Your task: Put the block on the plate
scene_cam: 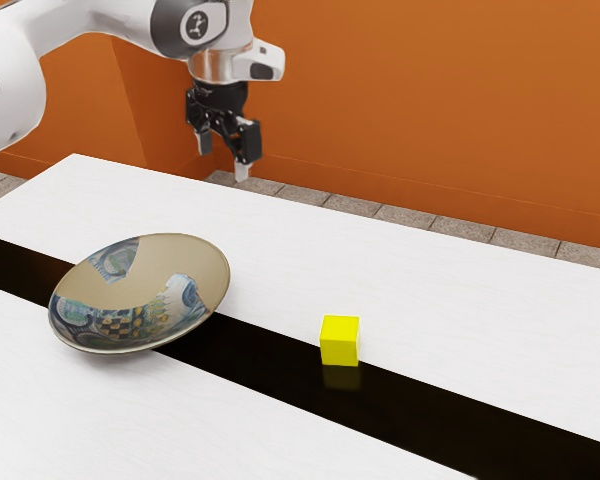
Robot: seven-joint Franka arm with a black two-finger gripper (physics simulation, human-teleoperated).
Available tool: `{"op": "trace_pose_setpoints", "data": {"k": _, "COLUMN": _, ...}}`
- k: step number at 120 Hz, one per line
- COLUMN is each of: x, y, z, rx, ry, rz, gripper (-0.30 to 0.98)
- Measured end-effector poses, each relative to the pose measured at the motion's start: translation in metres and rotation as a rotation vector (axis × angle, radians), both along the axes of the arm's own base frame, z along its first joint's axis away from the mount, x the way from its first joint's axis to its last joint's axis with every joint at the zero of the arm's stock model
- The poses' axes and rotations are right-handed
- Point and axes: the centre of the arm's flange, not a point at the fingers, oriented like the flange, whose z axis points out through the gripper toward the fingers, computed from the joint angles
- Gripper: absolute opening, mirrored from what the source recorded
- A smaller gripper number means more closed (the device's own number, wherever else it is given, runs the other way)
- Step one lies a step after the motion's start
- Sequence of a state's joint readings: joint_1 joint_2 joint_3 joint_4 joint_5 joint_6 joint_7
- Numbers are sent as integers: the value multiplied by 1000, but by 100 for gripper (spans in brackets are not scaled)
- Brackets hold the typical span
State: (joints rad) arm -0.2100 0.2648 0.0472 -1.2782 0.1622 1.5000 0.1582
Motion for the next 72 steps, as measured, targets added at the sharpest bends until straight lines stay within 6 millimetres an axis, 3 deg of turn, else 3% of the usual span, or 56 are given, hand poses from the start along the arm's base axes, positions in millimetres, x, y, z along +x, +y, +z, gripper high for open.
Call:
{"op": "trace_pose_setpoints", "data": {"k": 12, "x": 3, "y": -5, "z": -12, "rx": 13, "ry": 32, "rz": -52, "gripper": 69}}
{"op": "trace_pose_setpoints", "data": {"k": 23, "x": 12, "y": -36, "z": -57, "rx": 9, "ry": 102, "rz": -137, "gripper": 69}}
{"op": "trace_pose_setpoints", "data": {"k": 44, "x": 18, "y": -59, "z": -124, "rx": -100, "ry": 170, "rz": -205, "gripper": 69}}
{"op": "trace_pose_setpoints", "data": {"k": 72, "x": 20, "y": -111, "z": -194, "rx": -223, "ry": 164, "rz": -243, "gripper": 69}}
